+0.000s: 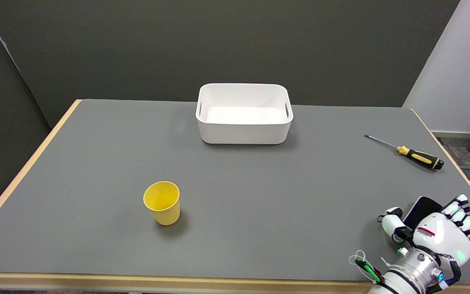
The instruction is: Pick up the blackboard eraser.
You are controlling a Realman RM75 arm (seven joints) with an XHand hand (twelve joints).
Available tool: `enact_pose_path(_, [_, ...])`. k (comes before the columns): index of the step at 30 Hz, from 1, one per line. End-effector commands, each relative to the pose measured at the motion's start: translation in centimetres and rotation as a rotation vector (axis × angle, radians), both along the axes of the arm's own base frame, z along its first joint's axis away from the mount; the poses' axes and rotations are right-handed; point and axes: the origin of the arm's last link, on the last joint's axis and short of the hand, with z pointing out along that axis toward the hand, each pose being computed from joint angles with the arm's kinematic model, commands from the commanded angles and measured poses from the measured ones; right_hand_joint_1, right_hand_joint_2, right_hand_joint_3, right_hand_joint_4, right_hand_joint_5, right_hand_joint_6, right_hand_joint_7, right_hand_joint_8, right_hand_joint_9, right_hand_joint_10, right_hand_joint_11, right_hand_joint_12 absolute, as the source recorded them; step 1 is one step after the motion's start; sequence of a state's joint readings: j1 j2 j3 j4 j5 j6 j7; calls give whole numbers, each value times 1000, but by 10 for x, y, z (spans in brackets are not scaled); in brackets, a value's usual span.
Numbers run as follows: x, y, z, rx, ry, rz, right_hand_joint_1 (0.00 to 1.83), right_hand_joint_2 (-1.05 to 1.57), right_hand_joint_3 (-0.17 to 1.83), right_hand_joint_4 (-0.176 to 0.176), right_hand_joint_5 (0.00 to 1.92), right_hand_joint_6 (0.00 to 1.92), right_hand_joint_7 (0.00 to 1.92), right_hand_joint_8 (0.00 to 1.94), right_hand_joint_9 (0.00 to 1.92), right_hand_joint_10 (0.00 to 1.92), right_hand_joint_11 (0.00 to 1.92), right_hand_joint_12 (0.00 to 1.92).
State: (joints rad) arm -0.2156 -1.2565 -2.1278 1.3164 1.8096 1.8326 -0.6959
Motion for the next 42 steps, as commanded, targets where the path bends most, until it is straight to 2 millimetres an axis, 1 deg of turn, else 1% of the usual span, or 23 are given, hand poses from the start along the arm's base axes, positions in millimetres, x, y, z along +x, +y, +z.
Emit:
enact_pose_path(1, [-8,-5,3,-25,-45,11,532,667,927,-176,-1,112,49,533,21,743,-1,1035])
enact_pose_path(6, [-6,-9,4,-24,-41,19,523,666,925,-176,-1,115,54,568,34,761,-1,1044])
enact_pose_path(8, [-6,-10,4,-24,-41,22,547,724,815,-176,-1,129,73,547,26,811,-1,1049])
enact_pose_path(9, [-6,-10,4,-24,-41,22,542,713,851,-176,-1,130,71,565,34,804,-1,1051])
enact_pose_path(10, [-6,-10,4,-24,-40,22,532,686,918,-176,-1,129,64,591,46,787,-1,1053])
enact_pose_path(14, [-6,-11,5,-21,-23,10,569,707,908,-176,-1,146,78,768,87,867,-1,1064])
enact_pose_path(17, [-7,-13,5,-15,-13,2,686,767,835,-176,3,214,-1,1195,39,1208,12,1188])
enact_pose_path(19, [-7,-14,6,-16,-11,1,779,802,805,-176,19,248,-1,1339,-1,1400,61,1292])
enact_pose_path(21, [-7,-14,6,-16,-10,0,854,841,765,-176,37,316,-1,1489,-1,1482,74,1546])
enact_pose_path(23, [-8,-14,6,-15,-12,-1,873,853,752,-176,41,331,-1,1581,-1,1534,65,1622])
enact_pose_path(25, [-8,-15,6,-15,-12,0,889,811,852,-176,67,293,-1,1406,-1,1645,15,1768])
enact_pose_path(26, [-7,-15,6,-15,-13,3,890,818,831,-176,66,304,-1,1489,-1,1675,4,1790])
enact_pose_path(27, [-7,-15,6,-15,-13,4,888,839,776,-176,58,329,-1,1646,-1,1687,2,1782])
enact_pose_path(28, [-7,-15,6,-15,-13,4,895,845,767,-176,56,335,-1,1689,-1,1723,1,1784])
enact_pose_path(29, [-7,-15,6,-14,-14,7,909,846,776,-176,56,333,-1,1689,-1,1773,0,1790])
enact_pose_path(31, [-7,-16,7,-11,-14,8,903,828,846,-176,81,302,-1,1527,-1,1794,-1,1885])
enact_pose_path(32, [-7,-17,7,-10,-14,8,910,828,856,-176,91,303,-1,1526,-1,1814,-1,1916])
enact_pose_path(34, [-7,-18,8,-5,-9,9,969,864,786,-176,99,363,-1,1820,-1,1918,-1,1904])
enact_pose_path(36, [-6,-20,8,3,-4,10,970,874,797,-176,118,370,-1,1840,-1,1921,-1,1920])
enact_pose_path(38, [-5,-22,9,10,6,13,1022,930,811,-176,153,639,-1,1884,-1,1921,-1,1921])
enact_pose_path(40, [-4,-24,9,22,17,18,1052,952,810,-176,172,767,-1,1903,-1,1921,-1,1921])
enact_pose_path(41, [-2,-26,9,30,25,23,1091,1057,670,-176,180,842,97,1916,-1,1921,-1,1921])
enact_pose_path(42, [-1,-27,9,36,31,26,1145,1229,432,-176,186,924,264,1931,-1,1921,-1,1921])
